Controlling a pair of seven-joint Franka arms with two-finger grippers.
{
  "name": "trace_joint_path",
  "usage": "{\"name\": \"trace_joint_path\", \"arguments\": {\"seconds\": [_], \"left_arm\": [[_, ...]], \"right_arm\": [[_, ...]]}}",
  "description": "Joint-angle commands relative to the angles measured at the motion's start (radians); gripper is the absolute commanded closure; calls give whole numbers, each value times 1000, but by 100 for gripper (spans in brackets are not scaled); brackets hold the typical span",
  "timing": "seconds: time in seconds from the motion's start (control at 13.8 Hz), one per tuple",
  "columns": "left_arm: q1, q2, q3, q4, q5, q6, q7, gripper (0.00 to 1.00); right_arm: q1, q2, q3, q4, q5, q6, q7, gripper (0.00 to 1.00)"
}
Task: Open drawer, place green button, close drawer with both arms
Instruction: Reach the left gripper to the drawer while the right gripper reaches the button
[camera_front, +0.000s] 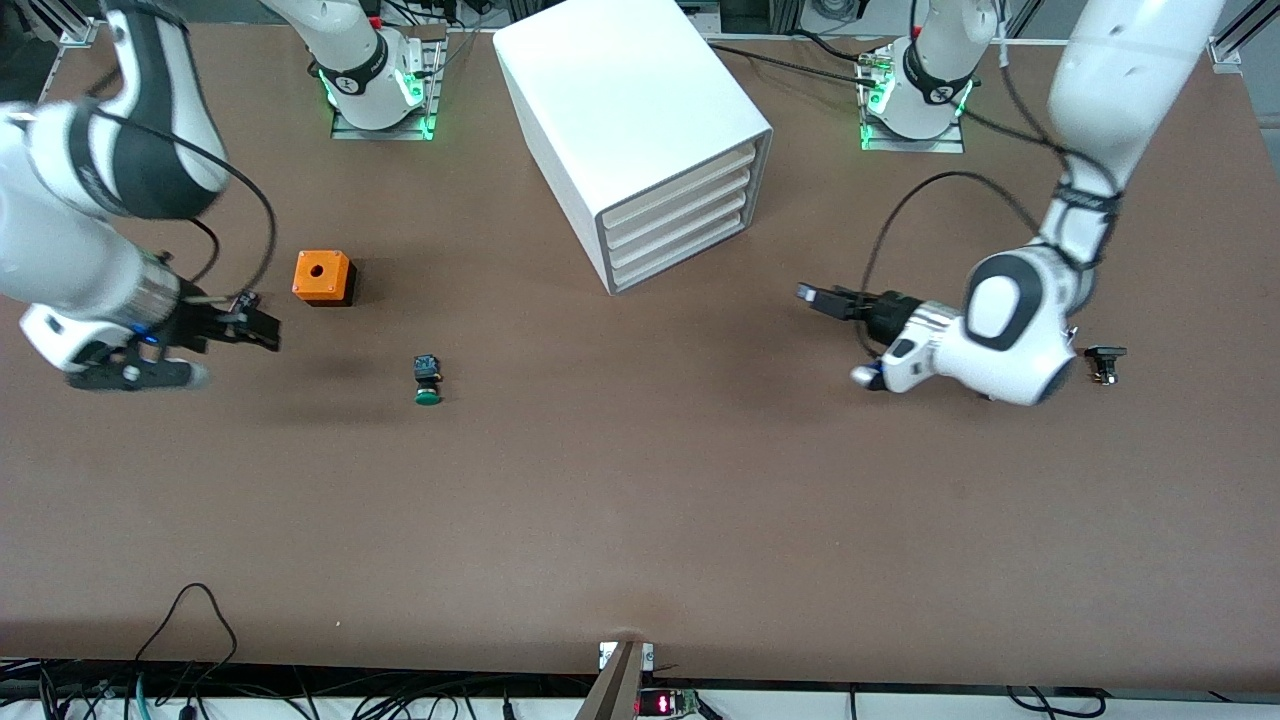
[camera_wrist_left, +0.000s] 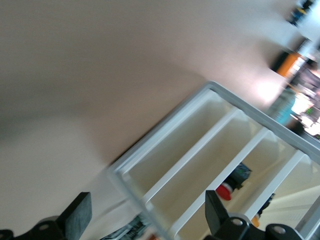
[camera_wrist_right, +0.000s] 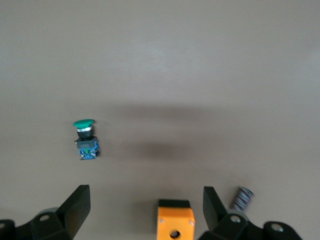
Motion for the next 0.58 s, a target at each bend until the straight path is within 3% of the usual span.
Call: {"name": "trace_joint_path", "arguments": {"seconds": [0.0,0.29,0.51], "left_arm": [[-94,75,4,-36,-164,62,143,0],[-228,69,2,-66,-181,133,187,0],[-242,65,-27,-78,-219,133,187,0]], "right_arm": [[26,77,45,3,13,75,6,0],[49,195,50,5,16,124,43,0],[57,264,76,3,69,163,48,0]]}}
